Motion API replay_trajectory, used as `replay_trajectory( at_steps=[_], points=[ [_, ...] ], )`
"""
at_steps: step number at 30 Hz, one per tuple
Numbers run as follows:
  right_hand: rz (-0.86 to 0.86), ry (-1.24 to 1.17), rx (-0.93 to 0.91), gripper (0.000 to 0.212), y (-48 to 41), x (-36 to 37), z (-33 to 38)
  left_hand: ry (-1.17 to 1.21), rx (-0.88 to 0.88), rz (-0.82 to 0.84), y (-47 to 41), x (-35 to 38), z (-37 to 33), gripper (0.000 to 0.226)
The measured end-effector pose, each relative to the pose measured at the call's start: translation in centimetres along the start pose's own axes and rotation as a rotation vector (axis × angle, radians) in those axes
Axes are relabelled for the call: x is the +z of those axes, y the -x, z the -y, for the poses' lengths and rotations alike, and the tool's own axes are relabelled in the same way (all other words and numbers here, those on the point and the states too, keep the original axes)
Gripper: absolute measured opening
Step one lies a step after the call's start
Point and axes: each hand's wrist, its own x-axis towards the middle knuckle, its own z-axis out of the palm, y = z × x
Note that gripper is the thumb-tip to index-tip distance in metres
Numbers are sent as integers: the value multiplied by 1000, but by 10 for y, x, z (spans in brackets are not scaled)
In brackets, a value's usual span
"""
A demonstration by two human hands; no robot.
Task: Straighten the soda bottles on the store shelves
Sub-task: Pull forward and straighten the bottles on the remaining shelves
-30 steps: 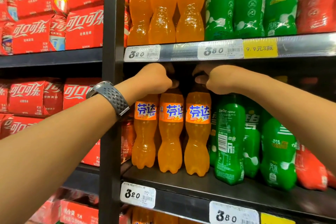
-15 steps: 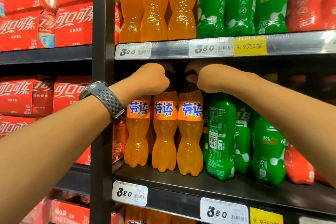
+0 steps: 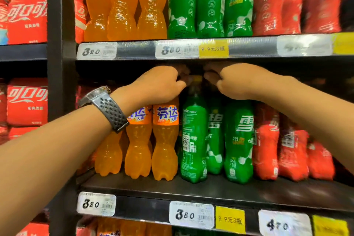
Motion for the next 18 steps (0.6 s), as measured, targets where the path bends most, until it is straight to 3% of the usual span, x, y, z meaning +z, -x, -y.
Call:
replay_trajectory(
  at_steps=[7, 10, 15, 18],
  points=[
    [16, -102, 82, 48, 12, -1, -41, 120, -47, -8, -12, 11, -17, 39],
    [77, 1, 124, 49, 8, -1, -46, 97, -80, -18, -18, 12, -25, 41],
    [102, -65, 69, 43, 4, 2, -52, 101, -133, 54, -18, 5, -32, 28],
    [110, -169, 56, 59, -4, 9, -49, 67, -147, 158, -13, 1, -32, 31]
  ],
)
